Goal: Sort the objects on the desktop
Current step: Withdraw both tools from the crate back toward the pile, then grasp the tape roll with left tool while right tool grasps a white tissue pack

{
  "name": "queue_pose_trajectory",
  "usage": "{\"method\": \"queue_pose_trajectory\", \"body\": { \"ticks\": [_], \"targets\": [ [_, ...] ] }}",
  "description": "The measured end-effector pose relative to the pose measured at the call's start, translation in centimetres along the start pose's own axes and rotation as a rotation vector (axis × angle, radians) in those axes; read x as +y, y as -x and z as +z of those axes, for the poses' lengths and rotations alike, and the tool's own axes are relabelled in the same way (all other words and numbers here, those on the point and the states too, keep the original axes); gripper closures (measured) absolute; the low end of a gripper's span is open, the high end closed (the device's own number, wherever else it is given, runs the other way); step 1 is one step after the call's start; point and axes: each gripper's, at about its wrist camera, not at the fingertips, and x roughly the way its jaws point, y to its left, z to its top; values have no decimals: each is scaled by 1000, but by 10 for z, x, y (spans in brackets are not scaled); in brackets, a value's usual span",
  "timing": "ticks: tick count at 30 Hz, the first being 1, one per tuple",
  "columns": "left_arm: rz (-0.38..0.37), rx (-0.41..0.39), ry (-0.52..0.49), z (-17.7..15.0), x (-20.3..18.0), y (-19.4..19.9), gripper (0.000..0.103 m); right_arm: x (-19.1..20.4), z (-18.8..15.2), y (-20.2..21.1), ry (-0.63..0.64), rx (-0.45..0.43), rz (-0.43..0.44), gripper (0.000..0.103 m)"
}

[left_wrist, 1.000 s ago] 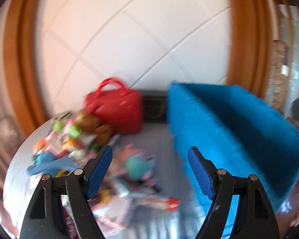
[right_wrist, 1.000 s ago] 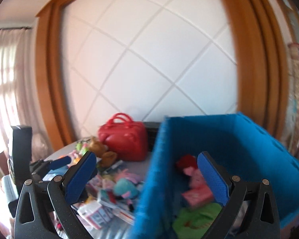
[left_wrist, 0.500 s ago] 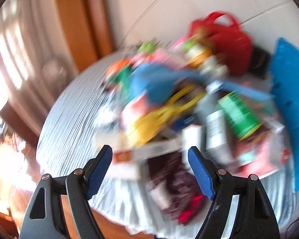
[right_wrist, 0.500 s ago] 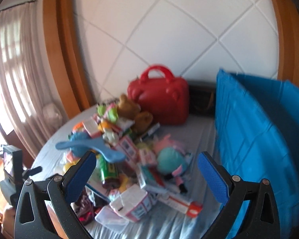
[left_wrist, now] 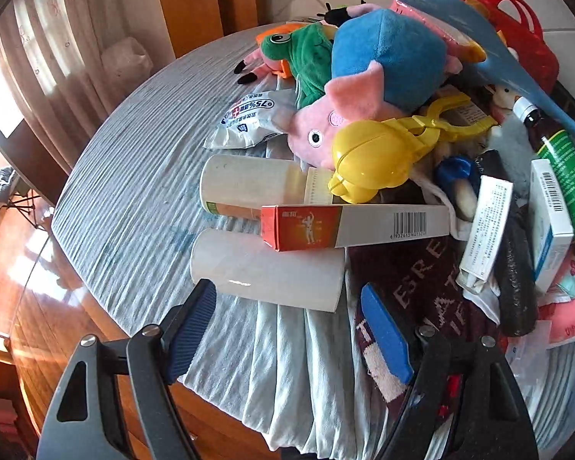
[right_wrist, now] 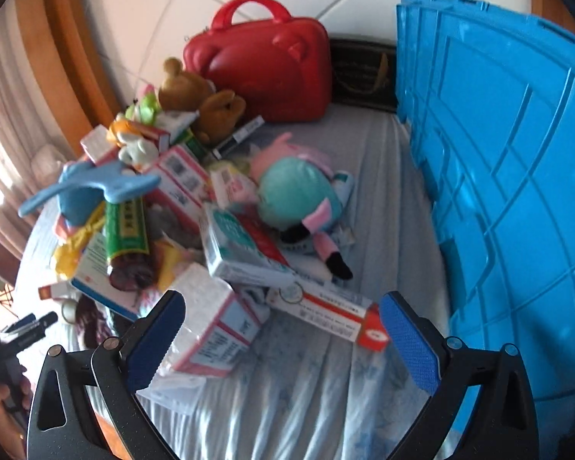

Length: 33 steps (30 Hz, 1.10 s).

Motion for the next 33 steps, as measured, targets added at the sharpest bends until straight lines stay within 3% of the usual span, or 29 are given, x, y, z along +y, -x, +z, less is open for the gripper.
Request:
{"method": "queue_pose_trajectory", "body": {
  "ticks": [2, 4, 5, 6, 8, 11, 16, 21, 26, 33],
  "targets": [
    [85, 16, 21, 0, -4, -6, 25, 0, -2, -6, 13, 12, -5, 0],
    [124, 34, 53, -2, -5, -15, 25, 1, -3, -11, 25, 25, -2, 0],
    [128, 36, 68, -3, -3, -17, 30, 1, -4, -12, 32, 33, 1, 0],
    [121, 33, 85, -5, -1, -18, 36, 1, -5, -15, 40, 40, 5, 0],
    [111, 27, 91, -8, 2, -15, 73, 1, -8, -19, 60, 53, 13, 0],
    [138, 9, 83, -8, 9, -9, 88, 0, -10, -22, 78, 72, 32, 0],
    [159, -68, 105, -2, 27, 21, 93, -4, -10, -22, 74, 74, 81, 0],
    [121, -123, 150, 3, 41, 47, 97, -4, -8, -26, 27, 112, 158, 0],
    [98, -147, 141, 7, 44, 48, 98, 29, -15, -31, 38, 149, 224, 0],
    [77, -212, 117, 20, 55, 61, 101, 73, -37, -67, 60, 215, 181, 0]
  ]
}}
